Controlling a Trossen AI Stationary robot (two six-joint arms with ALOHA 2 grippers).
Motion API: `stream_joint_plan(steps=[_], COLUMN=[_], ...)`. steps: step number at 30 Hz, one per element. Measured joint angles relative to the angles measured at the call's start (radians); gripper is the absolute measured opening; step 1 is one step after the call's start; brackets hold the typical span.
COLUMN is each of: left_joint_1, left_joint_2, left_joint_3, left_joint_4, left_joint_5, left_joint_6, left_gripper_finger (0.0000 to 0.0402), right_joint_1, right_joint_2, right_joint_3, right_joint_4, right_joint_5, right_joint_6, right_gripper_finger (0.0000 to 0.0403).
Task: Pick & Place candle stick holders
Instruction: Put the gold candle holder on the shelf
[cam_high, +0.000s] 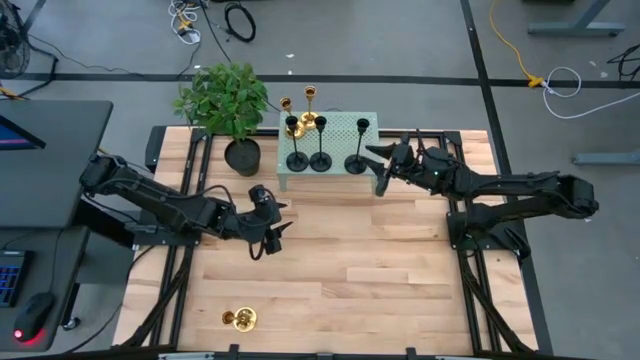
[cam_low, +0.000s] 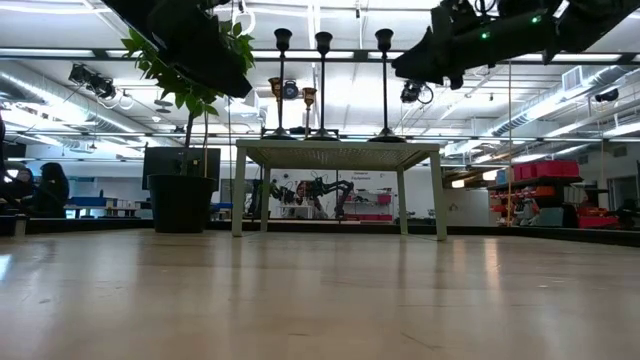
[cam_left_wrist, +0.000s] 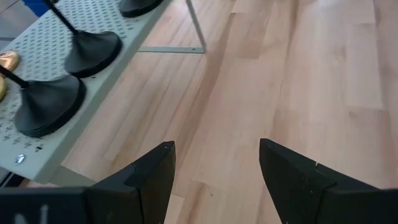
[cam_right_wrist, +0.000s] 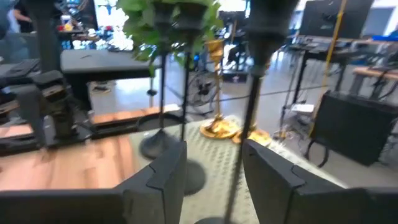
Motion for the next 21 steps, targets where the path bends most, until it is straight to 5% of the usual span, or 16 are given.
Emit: stream_joint_plan(steps=[11, 21], left_joint_1=[-0.095, -0.297], left_joint_2=[-0.001, -0.001], left_joint_3=[0.0, 0.0], left_joint_4=[-0.134, -0.262], left_joint_5=[-0.02, 0.011], left_joint_6=[-0.068, -0.247], left_gripper_finger=[0.0232, 0.0232], right_joint_1=[0.158, 0.301], right_joint_2=[-0.007, -0.007], right_joint_3=[0.0, 0.0], right_joint_4=[-0.067, -0.065], right_joint_5=[-0.011, -0.01], right_joint_6=[0.019, 0.038], right_gripper_finger=[0.0158, 0.0158])
